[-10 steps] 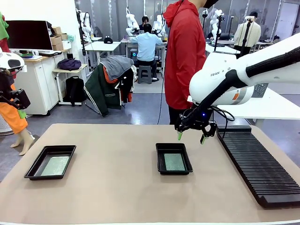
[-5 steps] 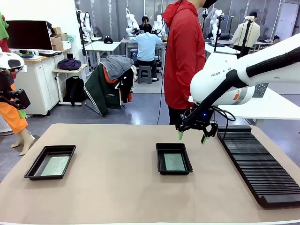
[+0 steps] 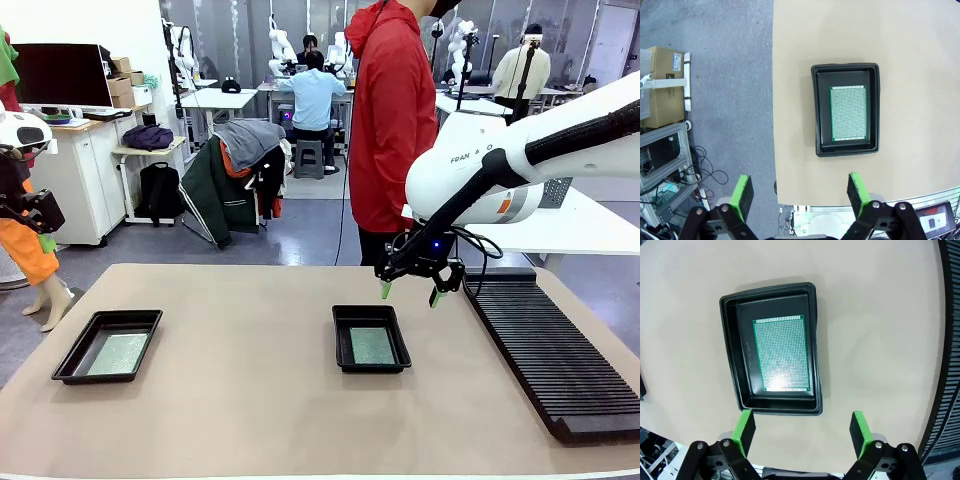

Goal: Inspect and transfer BCBs to ESD trays.
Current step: Pick up the Blank PCB from the PCB Rack and place it in the right ESD tray, then pick up the ESD tray and place it on the left side of the table.

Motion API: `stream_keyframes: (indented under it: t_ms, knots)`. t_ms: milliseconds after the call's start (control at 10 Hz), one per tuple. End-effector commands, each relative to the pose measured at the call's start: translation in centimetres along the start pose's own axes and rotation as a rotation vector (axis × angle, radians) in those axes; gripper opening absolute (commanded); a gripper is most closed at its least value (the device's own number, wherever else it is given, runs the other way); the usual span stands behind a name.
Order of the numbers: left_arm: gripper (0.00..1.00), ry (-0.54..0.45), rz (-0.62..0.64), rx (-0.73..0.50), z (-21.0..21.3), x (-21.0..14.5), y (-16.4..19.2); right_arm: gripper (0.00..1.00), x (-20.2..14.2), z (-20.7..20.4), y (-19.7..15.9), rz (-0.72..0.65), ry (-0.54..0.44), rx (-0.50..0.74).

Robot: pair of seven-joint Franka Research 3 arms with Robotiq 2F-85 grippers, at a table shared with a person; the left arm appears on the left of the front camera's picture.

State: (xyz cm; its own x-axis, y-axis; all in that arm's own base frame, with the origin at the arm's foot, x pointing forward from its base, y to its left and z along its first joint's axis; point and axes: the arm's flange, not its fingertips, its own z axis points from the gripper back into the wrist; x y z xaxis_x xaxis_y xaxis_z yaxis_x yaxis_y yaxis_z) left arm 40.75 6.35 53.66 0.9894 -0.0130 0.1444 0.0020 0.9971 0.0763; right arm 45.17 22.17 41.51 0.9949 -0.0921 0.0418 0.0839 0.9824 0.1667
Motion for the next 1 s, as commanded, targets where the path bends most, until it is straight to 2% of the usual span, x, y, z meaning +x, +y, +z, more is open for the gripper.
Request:
stream_keyframes:
  t_ms: [0,900]
  knots:
    - [1.00,-0.002,-0.003,-0.005,-0.20,-0.11,0.15,1.00,-0.10,0.05,0.23,0.003,0.000,0.001]
    - [1.00,-0.002,-0.003,-0.005,-0.20,-0.11,0.15,1.00,-0.10,0.05,0.23,0.003,0.000,0.001]
